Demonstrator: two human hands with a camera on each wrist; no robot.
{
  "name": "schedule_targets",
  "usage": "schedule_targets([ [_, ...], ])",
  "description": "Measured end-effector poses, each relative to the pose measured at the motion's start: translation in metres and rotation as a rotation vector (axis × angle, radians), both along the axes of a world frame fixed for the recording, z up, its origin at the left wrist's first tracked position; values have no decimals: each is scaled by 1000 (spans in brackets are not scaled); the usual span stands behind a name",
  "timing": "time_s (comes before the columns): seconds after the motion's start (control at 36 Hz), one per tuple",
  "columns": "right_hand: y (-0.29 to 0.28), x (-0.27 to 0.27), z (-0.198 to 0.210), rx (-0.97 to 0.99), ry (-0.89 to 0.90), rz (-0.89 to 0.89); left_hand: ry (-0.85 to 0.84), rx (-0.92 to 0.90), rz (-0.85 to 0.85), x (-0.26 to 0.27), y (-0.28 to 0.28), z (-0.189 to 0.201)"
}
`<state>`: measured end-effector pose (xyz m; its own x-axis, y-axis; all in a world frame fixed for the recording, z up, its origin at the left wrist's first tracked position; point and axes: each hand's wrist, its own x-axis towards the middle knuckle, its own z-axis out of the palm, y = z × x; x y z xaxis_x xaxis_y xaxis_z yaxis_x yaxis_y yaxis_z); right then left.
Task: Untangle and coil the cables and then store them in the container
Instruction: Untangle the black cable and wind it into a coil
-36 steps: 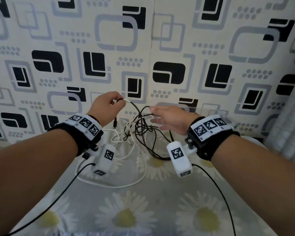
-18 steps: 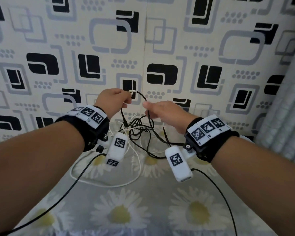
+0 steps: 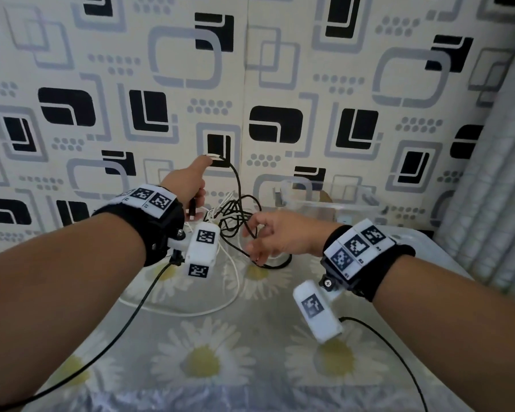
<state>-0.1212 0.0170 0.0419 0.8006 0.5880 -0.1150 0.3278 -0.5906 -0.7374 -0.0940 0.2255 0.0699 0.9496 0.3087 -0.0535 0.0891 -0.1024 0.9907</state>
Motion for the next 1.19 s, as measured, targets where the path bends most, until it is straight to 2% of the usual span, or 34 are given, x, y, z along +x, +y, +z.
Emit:
schedule_targets([
  [0.11, 2, 4, -6, 146, -197, -130, 80, -2, -47, -3, 0, -2],
  [0.25, 0, 14, -12, 89, -549, -302, 7, -50, -103, -4, -2, -6],
  [0.36, -1, 16, -13, -28, -637, -302, -105, -171, -122, -5, -3, -8],
  [0.56, 2, 10, -11, -46, -550, -143, -216, -214, -119, -3, -8, -12],
  [0.78, 6, 6, -7, 77, -518, 24, -230, -171, -322, -6, -13, -22],
  [0.97, 11, 7, 1, 366, -462, -30, -206, -166, -549, -20, -23, -31],
  [1.08, 13, 8, 3, 416, -493, -70, -184, -256, -599, -23, -27, -34],
  [1.19, 14, 9, 3, 477, -478, -119, -161, -210, -642, -25, -32, -36],
])
